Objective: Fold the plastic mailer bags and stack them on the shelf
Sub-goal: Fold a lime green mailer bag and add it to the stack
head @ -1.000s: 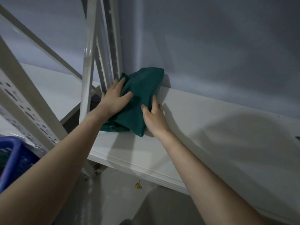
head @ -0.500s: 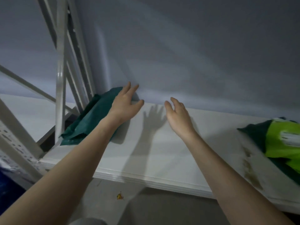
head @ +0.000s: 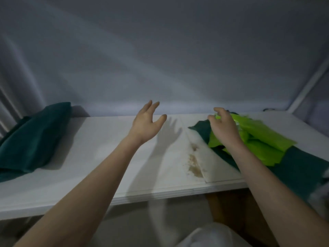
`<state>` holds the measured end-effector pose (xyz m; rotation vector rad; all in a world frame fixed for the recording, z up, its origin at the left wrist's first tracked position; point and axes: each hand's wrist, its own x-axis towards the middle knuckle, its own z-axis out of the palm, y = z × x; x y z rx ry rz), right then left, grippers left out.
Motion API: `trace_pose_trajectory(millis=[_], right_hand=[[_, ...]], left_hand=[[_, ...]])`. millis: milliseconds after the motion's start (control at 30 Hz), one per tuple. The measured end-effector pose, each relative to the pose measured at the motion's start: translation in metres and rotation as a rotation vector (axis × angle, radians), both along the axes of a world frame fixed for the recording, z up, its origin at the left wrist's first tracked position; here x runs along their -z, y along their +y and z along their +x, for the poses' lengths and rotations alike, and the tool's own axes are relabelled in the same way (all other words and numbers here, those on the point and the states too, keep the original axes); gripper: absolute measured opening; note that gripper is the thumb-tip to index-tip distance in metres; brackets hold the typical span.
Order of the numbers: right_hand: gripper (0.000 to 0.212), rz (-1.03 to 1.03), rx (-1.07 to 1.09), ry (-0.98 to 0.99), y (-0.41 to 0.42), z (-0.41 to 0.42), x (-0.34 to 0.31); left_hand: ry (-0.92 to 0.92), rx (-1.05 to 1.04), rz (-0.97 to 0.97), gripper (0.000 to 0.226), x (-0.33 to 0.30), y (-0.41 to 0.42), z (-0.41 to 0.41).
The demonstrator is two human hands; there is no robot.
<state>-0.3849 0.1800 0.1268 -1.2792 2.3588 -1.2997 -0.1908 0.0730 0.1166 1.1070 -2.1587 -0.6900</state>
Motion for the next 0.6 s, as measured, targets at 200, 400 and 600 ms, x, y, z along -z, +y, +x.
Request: trace_pose_trajectory(millis=[200, 400, 600], right_hand=[[0.042, 0.002, 0.185, -0.012, 0.050, -0.074, 0.009], [0.040, 0.045, 0.350, -0.056, 0.090, -0.135, 0.025], [0.042, 0.064, 0.428, -0.131, 0.106, -0.177, 0.049]], left_hand=[[-0.035, 0.147, 0.049, 0.058, 0.015, 0.031, -0.086], [-0.033, 0.247, 0.139, 0.058, 0.019, 0.053, -0.166], [-0.019, 0.317, 0.278, 0.062, 0.027, 0.059, -0.240]])
